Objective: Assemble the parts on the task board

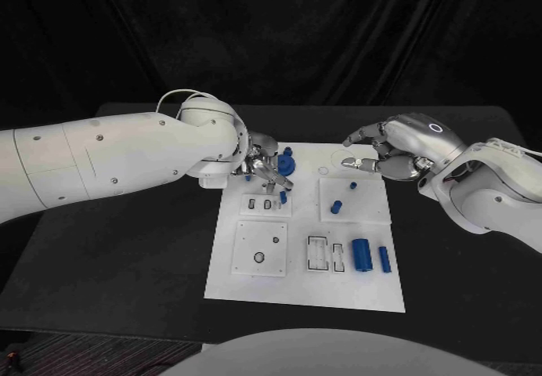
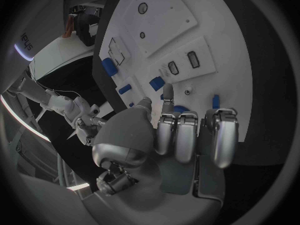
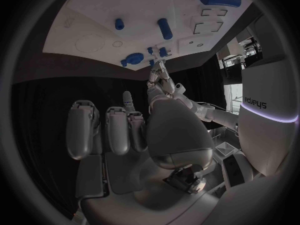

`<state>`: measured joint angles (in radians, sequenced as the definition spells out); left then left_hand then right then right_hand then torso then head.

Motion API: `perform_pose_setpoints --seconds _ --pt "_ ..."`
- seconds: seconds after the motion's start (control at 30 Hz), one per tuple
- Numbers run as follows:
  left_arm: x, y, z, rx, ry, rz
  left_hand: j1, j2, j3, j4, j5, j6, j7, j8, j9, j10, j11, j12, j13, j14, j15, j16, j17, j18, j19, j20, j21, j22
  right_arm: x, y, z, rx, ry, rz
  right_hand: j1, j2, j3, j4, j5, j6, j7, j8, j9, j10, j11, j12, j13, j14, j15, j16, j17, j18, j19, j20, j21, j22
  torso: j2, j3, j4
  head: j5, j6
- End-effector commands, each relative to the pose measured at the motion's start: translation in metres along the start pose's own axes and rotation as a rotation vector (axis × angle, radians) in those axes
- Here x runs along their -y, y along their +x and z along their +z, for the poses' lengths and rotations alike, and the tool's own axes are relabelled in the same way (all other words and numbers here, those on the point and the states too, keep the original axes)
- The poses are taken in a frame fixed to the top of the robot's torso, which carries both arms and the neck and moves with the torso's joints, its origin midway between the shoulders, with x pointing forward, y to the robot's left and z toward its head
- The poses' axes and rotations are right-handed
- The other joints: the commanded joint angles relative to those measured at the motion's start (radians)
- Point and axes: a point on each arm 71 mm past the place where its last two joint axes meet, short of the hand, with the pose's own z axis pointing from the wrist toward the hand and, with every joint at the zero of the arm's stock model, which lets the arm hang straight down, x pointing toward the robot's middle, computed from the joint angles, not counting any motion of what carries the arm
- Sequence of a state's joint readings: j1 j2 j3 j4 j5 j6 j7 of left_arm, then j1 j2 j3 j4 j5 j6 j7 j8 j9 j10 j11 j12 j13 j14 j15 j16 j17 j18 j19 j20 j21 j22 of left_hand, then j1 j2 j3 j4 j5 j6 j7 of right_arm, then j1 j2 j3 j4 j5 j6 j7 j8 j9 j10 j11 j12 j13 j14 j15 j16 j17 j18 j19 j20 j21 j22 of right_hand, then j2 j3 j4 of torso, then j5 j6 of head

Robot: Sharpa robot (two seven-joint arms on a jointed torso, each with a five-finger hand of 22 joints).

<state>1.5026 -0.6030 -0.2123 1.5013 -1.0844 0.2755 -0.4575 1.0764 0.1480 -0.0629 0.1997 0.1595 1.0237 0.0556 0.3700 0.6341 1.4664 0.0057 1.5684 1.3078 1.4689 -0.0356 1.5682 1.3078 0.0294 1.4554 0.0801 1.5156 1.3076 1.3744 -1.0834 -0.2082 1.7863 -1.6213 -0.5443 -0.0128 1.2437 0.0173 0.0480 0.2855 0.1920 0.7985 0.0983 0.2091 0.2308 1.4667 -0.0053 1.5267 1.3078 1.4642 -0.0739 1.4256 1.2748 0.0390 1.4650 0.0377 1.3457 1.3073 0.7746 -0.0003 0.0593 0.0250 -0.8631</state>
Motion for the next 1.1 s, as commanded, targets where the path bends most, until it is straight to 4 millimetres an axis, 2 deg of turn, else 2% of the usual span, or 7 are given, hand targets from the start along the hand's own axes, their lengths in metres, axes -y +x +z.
perform_pose_setpoints --seconds 0.03,0.27,0.53,0.9,1.1 --pt "0.002 0.003 0.002 -0.015 0.011 0.004 -0.006 -0.002 0.004 -0.002 -0.007 0.007 0.000 0.006 0.010 0.104 -0.009 0.002 0.263 0.102 -0.006 0.003 0.263 0.004 -0.003 -0.007 -0.005 0.160 -0.001 -0.001 -0.001 0.023 -0.013 -0.005 0.002 0.005 -0.006 -0.001 0.002 0.007 0.003 0.001 -0.002 0.059 0.005 -0.004 0.196 0.057 0.007 0.003 0.001 0.012 0.023 0.005 -0.004 0.196 0.000 0.0007 0.0008 0.000 -0.004" --pt "0.003 0.009 0.006 -0.032 0.018 0.003 -0.011 -0.002 0.008 -0.002 -0.008 0.013 -0.005 0.018 0.032 0.104 -0.013 0.002 0.263 0.102 -0.010 0.003 0.263 0.005 -0.005 -0.010 -0.007 0.159 -0.001 0.001 0.000 0.019 -0.013 -0.005 0.002 0.006 -0.007 -0.001 0.004 0.008 0.003 0.001 -0.002 0.058 0.005 -0.006 0.194 0.057 0.007 0.003 0.001 0.012 0.023 0.005 -0.003 0.196 -0.002 0.0012 -0.0012 0.002 -0.008" --pt "0.003 0.013 0.008 -0.046 0.025 0.002 -0.011 -0.002 0.013 -0.005 -0.006 0.012 -0.008 0.024 0.048 0.104 -0.015 0.002 0.263 0.102 -0.012 0.003 0.263 0.007 -0.012 -0.013 -0.012 0.153 0.000 0.003 -0.001 0.015 -0.010 0.000 0.002 0.006 -0.007 -0.001 0.005 0.010 0.003 0.002 -0.002 0.056 0.005 -0.008 0.191 0.057 0.006 0.002 0.000 0.012 0.023 0.005 -0.003 0.197 -0.002 0.0017 -0.0002 0.007 -0.010" --pt "0.005 0.016 0.012 -0.061 0.040 0.005 0.005 -0.001 0.037 -0.027 0.008 -0.007 -0.009 0.022 0.080 0.104 -0.018 0.002 0.263 0.102 -0.016 0.003 0.263 0.014 -0.038 -0.017 -0.029 0.132 0.001 0.004 -0.001 0.013 -0.005 0.000 0.001 0.007 -0.008 0.000 0.005 0.011 0.003 0.002 -0.002 0.055 0.005 -0.009 0.189 0.057 0.006 0.002 0.000 0.012 0.023 0.005 -0.003 0.196 -0.002 0.0009 0.0004 0.009 -0.010" --pt "0.006 0.017 0.015 -0.072 0.045 0.007 0.013 -0.002 0.051 -0.040 0.010 -0.014 -0.008 0.017 0.092 0.104 -0.017 0.002 0.263 0.102 -0.016 0.003 0.263 0.016 -0.044 -0.018 -0.035 0.127 0.001 0.004 0.000 0.012 -0.005 0.001 0.001 0.008 -0.008 0.000 0.005 0.012 0.003 0.002 -0.002 0.054 0.005 -0.010 0.187 0.057 0.007 0.002 -0.001 0.012 0.023 0.005 -0.004 0.196 -0.001 0.0016 -0.0013 0.013 -0.010"
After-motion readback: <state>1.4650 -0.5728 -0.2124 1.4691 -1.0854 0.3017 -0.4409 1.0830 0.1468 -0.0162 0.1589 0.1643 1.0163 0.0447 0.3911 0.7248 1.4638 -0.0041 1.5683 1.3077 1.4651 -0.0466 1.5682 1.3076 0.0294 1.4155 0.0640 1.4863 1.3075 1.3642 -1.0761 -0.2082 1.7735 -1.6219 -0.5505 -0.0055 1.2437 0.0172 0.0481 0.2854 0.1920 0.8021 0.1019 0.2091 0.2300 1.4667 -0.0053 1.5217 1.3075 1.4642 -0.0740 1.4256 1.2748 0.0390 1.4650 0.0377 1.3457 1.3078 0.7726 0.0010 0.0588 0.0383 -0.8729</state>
